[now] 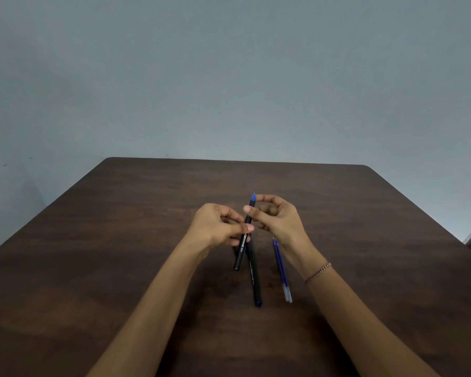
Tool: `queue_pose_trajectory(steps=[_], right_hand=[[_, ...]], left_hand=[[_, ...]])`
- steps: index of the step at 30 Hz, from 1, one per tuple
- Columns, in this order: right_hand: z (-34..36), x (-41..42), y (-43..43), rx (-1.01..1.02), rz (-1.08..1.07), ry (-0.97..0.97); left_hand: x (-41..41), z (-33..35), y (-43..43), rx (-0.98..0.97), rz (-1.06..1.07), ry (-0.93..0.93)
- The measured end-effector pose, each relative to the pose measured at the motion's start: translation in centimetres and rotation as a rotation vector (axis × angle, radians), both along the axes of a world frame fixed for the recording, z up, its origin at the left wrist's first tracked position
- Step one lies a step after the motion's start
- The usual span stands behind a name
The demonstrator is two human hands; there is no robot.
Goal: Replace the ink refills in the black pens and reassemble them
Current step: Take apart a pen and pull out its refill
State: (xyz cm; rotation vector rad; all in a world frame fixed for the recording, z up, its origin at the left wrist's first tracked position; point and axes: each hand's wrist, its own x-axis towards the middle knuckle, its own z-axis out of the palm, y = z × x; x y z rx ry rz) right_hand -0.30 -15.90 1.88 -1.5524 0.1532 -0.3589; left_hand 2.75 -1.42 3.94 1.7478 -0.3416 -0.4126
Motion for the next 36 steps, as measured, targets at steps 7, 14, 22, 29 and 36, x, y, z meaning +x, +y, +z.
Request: queue_pose_trajectory(steps=[7, 14, 22, 29, 36], right_hand=[[0.25, -0.01, 0.21, 0.088, 0.064, 0.009], [0.01, 0.24, 0.05, 0.017, 0.014, 0.029], [0.19, 0.21, 0.05, 0.065, 0.035, 0.047], [0.16, 0.03, -0.07, -0.076, -0.015, 0.076], [0.31, -0.13, 0.24, 0.118, 0.120, 0.052]], left_hand=[[0.07, 0.00, -0.02, -0.008, -0.005, 0.021], [0.11, 0.10, 0.02, 0.002, -0.031, 0.035], [0.14, -0.05, 0.04, 0.017, -0.071, 0.048], [0.26, -0.19, 0.18, 0.034, -0.085, 0.039], [0.21, -0.46, -0.07, 0.017, -0.104, 0.057]])
